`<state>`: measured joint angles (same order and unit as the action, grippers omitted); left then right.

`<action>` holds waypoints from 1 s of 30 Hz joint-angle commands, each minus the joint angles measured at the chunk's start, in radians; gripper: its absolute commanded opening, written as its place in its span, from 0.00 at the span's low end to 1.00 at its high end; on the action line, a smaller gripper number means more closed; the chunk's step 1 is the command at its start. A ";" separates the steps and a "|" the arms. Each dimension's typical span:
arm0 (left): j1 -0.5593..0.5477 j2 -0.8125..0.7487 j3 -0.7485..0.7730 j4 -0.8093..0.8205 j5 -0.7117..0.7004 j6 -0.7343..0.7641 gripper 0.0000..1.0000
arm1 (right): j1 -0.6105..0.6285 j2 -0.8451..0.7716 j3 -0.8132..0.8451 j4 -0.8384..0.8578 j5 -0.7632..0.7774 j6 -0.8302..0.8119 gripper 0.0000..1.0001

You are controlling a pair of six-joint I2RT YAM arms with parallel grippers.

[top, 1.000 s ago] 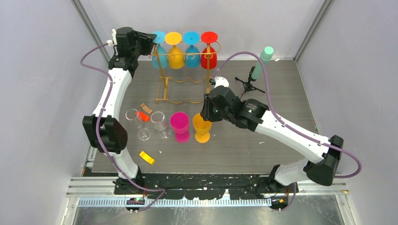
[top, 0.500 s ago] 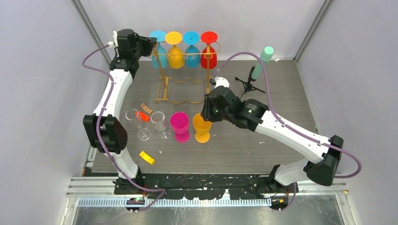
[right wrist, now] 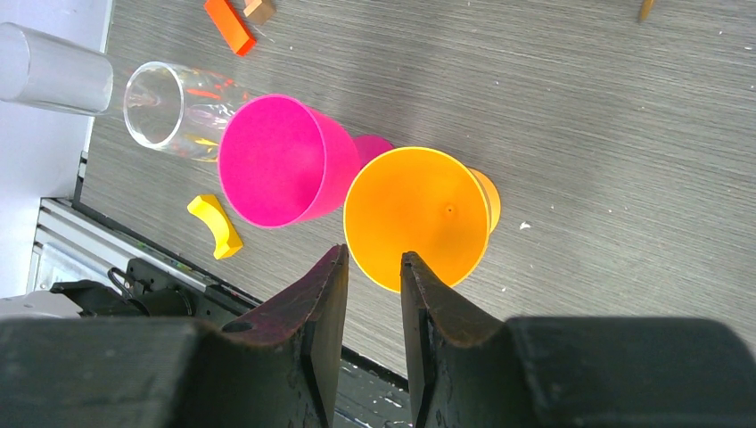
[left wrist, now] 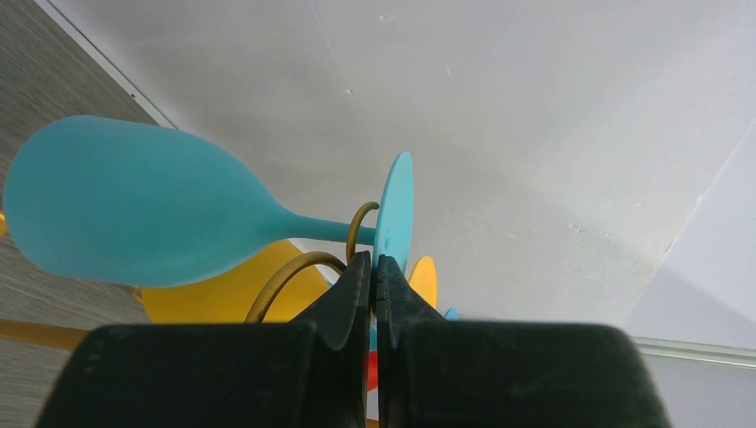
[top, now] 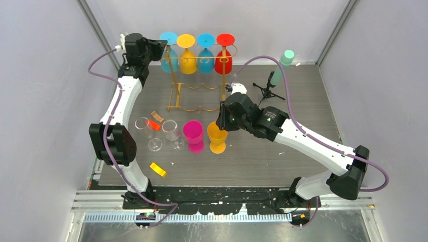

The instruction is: Take the wine glass off the wine glass rack

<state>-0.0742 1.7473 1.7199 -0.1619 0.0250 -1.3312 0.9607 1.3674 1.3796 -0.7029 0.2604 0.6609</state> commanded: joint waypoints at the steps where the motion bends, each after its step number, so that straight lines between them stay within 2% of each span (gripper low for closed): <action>1: 0.017 -0.050 -0.012 0.058 -0.017 0.025 0.00 | -0.002 -0.031 0.007 0.044 0.020 0.011 0.34; 5: 0.017 -0.044 0.003 0.082 -0.056 0.024 0.00 | -0.002 -0.026 0.011 0.044 0.020 0.007 0.34; 10: 0.017 -0.011 0.045 0.114 -0.035 0.020 0.00 | -0.002 -0.019 0.015 0.043 0.021 0.003 0.34; 30: 0.020 0.106 0.183 0.123 0.037 0.012 0.00 | -0.004 -0.048 0.003 0.044 0.024 -0.008 0.48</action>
<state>-0.0650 1.8400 1.8362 -0.1200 0.0410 -1.3277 0.9600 1.3674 1.3796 -0.7029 0.2642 0.6571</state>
